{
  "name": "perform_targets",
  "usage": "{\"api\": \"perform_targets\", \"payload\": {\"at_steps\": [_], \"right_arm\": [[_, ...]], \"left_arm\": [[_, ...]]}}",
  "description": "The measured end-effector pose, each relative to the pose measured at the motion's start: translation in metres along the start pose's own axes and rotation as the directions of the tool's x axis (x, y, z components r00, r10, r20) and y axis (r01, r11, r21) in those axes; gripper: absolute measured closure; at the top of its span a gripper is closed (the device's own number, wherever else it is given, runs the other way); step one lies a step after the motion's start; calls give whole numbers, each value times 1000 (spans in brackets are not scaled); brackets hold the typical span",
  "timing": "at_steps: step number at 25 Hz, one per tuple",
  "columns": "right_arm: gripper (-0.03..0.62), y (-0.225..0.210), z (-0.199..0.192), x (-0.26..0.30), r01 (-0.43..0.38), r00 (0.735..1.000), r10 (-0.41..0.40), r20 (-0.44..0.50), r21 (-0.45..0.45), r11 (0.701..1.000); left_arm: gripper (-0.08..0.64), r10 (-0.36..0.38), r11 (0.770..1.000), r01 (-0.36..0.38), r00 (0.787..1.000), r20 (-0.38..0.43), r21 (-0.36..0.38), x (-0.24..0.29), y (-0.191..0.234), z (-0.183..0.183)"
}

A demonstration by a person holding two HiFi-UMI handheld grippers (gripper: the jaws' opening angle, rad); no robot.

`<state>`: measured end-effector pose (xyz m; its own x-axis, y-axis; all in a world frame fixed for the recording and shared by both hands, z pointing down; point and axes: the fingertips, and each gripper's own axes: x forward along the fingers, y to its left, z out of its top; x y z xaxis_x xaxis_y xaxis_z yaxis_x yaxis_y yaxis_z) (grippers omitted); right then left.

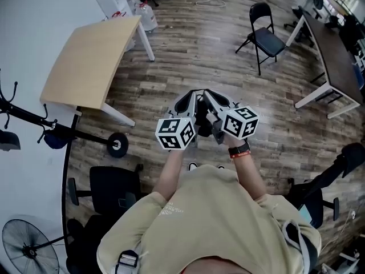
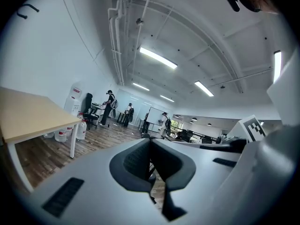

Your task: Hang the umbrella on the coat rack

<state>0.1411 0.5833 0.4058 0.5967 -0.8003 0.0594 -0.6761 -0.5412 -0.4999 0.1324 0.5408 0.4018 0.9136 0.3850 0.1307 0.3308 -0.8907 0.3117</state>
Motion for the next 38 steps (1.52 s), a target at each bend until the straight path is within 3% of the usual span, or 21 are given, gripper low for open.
{"api": "perform_targets", "payload": {"at_steps": [13, 18, 22, 28, 35, 38], "right_arm": [[574, 44, -38, 93, -118, 991, 116, -71, -18, 993], [574, 87, -65, 139, -228, 967, 223, -125, -30, 973], [574, 151, -106, 212, -301, 939, 288, -185, -41, 953], [574, 218, -138, 314, -437, 860, 410, -305, -25, 899], [574, 279, -159, 406, -583, 733, 548, -403, 44, 811], [574, 304, -172, 436, -637, 667, 596, -446, 74, 768]], "left_arm": [[537, 155, 988, -154, 987, 46, -33, -37, 101, 10], [537, 258, 966, -254, 962, 85, -56, -76, 153, 17], [537, 333, 942, -323, 936, 113, -95, -134, 238, 27], [537, 483, 868, -451, 864, 143, -207, -184, 343, 52], [537, 650, 753, -605, 744, 156, -258, -222, 430, 84], [537, 717, 692, -666, 680, 157, -278, -241, 462, 90]]}}
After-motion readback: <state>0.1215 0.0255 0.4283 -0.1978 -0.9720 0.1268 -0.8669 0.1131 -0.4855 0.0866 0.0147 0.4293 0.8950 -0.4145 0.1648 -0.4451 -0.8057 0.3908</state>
